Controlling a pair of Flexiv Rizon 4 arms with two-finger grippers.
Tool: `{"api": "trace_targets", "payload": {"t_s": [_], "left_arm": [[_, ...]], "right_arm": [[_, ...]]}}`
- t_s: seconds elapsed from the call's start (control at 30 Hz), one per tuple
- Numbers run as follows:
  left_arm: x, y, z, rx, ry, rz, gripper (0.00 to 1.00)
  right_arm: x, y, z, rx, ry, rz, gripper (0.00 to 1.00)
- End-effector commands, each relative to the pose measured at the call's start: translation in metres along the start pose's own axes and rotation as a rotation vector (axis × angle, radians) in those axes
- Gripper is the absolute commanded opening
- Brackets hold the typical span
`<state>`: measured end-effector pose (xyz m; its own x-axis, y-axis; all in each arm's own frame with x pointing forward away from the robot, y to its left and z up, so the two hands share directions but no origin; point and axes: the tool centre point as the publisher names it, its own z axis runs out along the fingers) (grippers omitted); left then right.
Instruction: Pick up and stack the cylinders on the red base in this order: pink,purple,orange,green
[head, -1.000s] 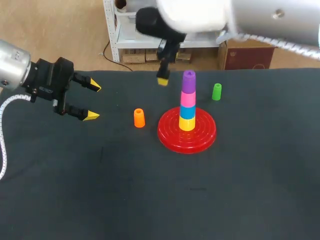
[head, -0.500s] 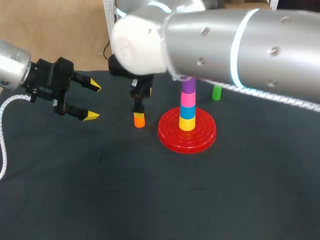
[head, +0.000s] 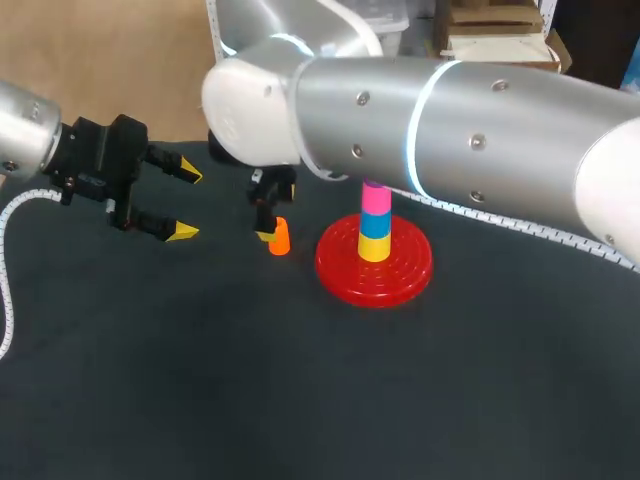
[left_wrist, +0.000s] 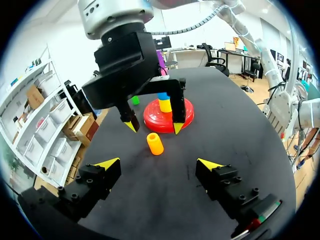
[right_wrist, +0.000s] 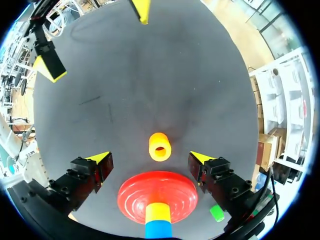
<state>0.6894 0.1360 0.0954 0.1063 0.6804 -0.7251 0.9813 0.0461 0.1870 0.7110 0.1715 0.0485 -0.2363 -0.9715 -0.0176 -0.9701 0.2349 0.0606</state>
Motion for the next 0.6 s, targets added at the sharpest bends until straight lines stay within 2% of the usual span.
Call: {"api": "trace_targets", "payload": {"t_s": [0.03,0.4,0.5,0.53,0.6], "left_arm": [[0.001,-0.001,0.000,-0.005,-0.002,0.002,1.00],[0.001,-0.001,0.000,-0.005,-0.002,0.002,1.00],[0.001,-0.001,0.000,-0.005,-0.002,0.002,1.00],[0.001,-0.001,0.000,-0.005,-0.002,0.002,1.00],[0.001,-0.001,0.000,-0.005,-0.002,0.002,1.00]], "right_arm": [[0.004,0.004,0.007,0.006,-0.010,0.001,1.00],[0.002,0.004,0.018,0.032,0.007,0.013,0.98],[0.002,0.003,0.020,0.034,0.002,0.024,0.83],[0.002,0.003,0.020,0.034,0.001,0.025,0.73],[0.001,0.003,0.021,0.033,-0.004,0.028,0.65]]}}
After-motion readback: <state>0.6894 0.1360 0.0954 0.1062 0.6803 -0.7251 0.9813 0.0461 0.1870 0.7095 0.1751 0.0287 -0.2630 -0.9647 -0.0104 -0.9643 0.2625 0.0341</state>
